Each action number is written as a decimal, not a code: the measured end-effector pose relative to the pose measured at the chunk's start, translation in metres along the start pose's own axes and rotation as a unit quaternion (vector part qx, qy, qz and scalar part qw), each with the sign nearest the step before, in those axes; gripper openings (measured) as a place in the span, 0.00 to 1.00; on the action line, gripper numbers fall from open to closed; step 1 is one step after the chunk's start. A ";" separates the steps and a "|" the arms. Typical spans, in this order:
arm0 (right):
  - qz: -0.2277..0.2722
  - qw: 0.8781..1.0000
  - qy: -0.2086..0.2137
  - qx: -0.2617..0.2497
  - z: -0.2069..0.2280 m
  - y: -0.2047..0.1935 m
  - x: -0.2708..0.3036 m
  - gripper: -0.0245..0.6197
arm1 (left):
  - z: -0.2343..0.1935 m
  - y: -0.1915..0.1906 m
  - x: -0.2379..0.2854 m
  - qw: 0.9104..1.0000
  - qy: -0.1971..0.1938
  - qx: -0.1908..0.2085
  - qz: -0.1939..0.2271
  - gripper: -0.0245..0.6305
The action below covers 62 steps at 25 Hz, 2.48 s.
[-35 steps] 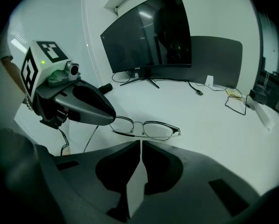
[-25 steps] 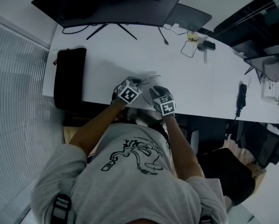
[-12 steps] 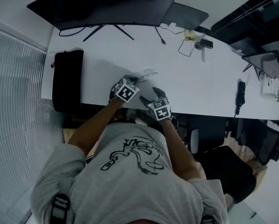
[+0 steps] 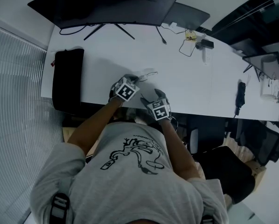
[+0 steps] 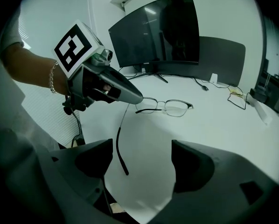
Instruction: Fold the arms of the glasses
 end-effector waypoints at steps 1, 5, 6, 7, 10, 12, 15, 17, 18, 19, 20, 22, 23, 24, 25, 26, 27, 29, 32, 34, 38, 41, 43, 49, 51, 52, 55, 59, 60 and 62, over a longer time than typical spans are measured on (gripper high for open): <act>-0.004 1.000 -0.002 0.000 0.001 -0.001 0.000 0.66 | 0.000 -0.001 0.000 1.000 0.000 0.000 -0.001 0.10; -0.012 1.000 -0.008 0.001 0.007 -0.007 0.000 0.65 | 0.000 -0.007 0.003 1.000 -0.001 0.000 -0.005 0.09; -0.012 1.000 -0.009 -0.001 0.009 -0.008 0.000 0.65 | 0.000 -0.007 0.003 1.000 -0.001 0.001 -0.005 0.09; -0.013 1.000 -0.009 -0.002 0.009 -0.008 -0.001 0.65 | 0.001 -0.007 0.003 1.000 -0.001 0.002 -0.006 0.09; -0.015 1.000 -0.013 -0.004 0.011 -0.010 -0.001 0.65 | 0.004 -0.005 0.002 1.000 -0.005 0.003 -0.006 0.09; -0.017 1.000 -0.015 -0.003 0.012 -0.012 0.000 0.65 | 0.006 -0.003 0.001 1.000 -0.008 0.003 -0.006 0.09; -0.019 1.000 -0.018 -0.003 0.014 -0.013 0.000 0.65 | 0.007 -0.003 0.001 1.000 -0.009 0.004 -0.007 0.09; -0.019 1.000 -0.021 -0.004 0.016 -0.013 0.000 0.65 | 0.007 -0.004 0.001 1.000 -0.009 0.004 -0.008 0.09; -0.019 1.000 -0.022 -0.004 0.016 -0.013 0.000 0.65 | 0.007 -0.004 0.001 1.000 -0.010 0.005 -0.008 0.09; -0.019 1.000 -0.023 -0.002 0.017 -0.013 -0.001 0.66 | 0.008 -0.004 0.001 1.000 -0.010 0.005 -0.008 0.09; -0.019 1.000 -0.025 -0.001 0.018 -0.013 -0.001 0.65 | 0.008 -0.004 0.001 1.000 -0.011 0.005 -0.009 0.09; -0.019 0.999 -0.029 0.003 0.021 -0.014 -0.001 0.65 | 0.008 -0.005 0.000 1.000 -0.013 0.005 -0.011 0.09; -0.019 0.999 -0.030 0.004 0.022 -0.014 -0.001 0.65 | 0.009 -0.006 -0.001 1.000 -0.014 0.005 -0.011 0.09; -0.019 0.999 -0.032 0.004 0.023 -0.015 -0.002 0.65 | 0.010 -0.007 -0.001 1.000 -0.015 0.005 -0.012 0.09; -0.019 0.999 -0.033 0.005 0.025 -0.015 -0.002 0.65 | 0.010 -0.008 0.000 1.000 -0.015 0.006 -0.013 0.09; -0.019 0.999 -0.034 0.005 0.026 -0.015 -0.002 0.65 | 0.010 -0.009 0.000 1.000 -0.015 0.006 -0.013 0.09; -0.020 0.999 -0.035 0.005 0.026 -0.016 -0.002 0.65 | 0.010 -0.009 0.001 1.000 -0.014 0.007 -0.012 0.09; -0.020 0.999 -0.037 0.005 0.028 -0.016 -0.003 0.65 | 0.012 -0.008 0.000 1.000 -0.016 0.008 -0.010 0.09; -0.022 0.999 -0.040 0.006 0.029 -0.017 -0.004 0.65 | 0.015 -0.007 -0.002 1.000 -0.021 0.008 -0.011 0.09; -0.022 0.999 -0.042 0.007 0.030 -0.017 -0.005 0.65 | 0.016 -0.007 -0.003 1.000 -0.022 0.009 -0.011 0.09; -0.023 0.999 -0.043 0.009 0.032 -0.018 -0.005 0.65 | 0.016 -0.010 -0.002 1.000 -0.022 0.010 -0.014 0.09; -0.024 0.999 -0.046 0.011 0.034 -0.018 -0.005 0.65 | 0.017 -0.011 -0.003 1.000 -0.024 0.009 -0.015 0.09; -0.024 0.998 -0.048 0.013 0.035 -0.018 -0.005 0.65 | 0.017 -0.012 -0.003 1.000 -0.025 0.009 -0.016 0.09; -0.022 0.998 -0.052 0.018 0.038 -0.017 -0.003 0.65 | 0.018 -0.014 -0.003 0.999 -0.029 0.010 -0.016 0.09; -0.023 0.998 -0.055 0.019 0.040 -0.017 -0.002 0.65 | 0.018 -0.013 -0.004 0.999 -0.030 0.010 -0.017 0.09; -0.025 0.998 -0.056 0.021 0.040 -0.016 -0.002 0.65 | 0.018 -0.013 -0.004 0.999 -0.031 0.011 -0.017 0.09; -0.027 0.998 -0.059 0.022 0.043 -0.016 -0.001 0.65 | 0.018 -0.013 -0.004 0.999 -0.033 0.010 -0.017 0.09; -0.027 0.998 -0.059 0.024 0.045 -0.015 0.000 0.65 | 0.019 -0.014 -0.004 0.999 -0.036 0.011 -0.020 0.09; -0.027 0.998 -0.060 0.025 0.046 -0.015 0.000 0.65 | 0.019 -0.014 -0.004 0.999 -0.036 0.012 -0.021 0.09; -0.028 0.997 -0.060 0.024 0.047 -0.015 0.000 0.64 | 0.020 -0.013 -0.004 0.999 -0.037 0.013 -0.022 0.09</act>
Point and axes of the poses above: the fingertips, and each gripper's own axes: x forward along the fingers, z to its right, y out of its top, the point moved 3 cm from there along -x, backward along the fingers, and after that the axes turned 10 degrees about -y, right-handed, at the moved point
